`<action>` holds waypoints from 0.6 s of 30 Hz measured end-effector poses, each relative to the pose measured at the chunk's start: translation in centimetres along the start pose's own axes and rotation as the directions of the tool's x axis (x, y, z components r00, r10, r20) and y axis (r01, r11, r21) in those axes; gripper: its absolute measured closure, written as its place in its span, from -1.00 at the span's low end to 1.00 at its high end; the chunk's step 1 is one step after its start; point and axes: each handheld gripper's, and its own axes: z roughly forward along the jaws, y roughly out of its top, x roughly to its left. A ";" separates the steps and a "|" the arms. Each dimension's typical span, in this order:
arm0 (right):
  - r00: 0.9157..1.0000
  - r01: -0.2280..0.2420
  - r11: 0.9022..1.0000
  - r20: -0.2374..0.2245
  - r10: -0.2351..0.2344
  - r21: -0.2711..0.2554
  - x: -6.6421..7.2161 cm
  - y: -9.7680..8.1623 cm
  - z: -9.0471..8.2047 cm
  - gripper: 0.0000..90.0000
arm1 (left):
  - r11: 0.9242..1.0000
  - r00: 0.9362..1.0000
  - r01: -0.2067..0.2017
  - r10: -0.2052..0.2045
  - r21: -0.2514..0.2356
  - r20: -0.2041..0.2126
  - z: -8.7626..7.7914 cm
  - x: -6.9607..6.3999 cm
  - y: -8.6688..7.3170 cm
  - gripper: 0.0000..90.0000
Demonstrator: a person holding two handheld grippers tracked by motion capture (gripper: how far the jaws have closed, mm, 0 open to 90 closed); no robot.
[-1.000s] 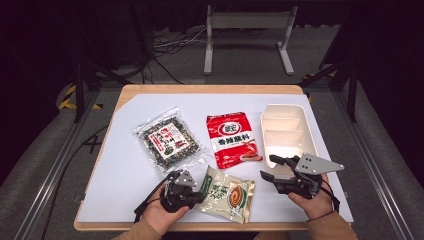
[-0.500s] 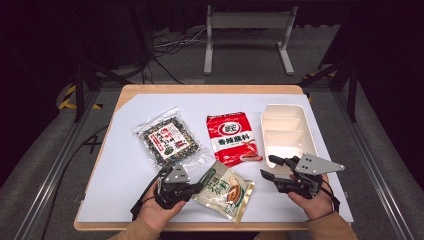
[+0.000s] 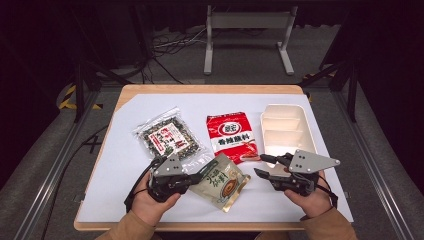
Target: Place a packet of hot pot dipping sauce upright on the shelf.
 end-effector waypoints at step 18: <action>0.958 0.252 0.954 -0.185 -0.222 0.162 -0.6 8.4 1.8 0.31 | 0.999 1.000 -0.015 0.014 -0.048 -0.013 -2.1 0.2 1.5 0.99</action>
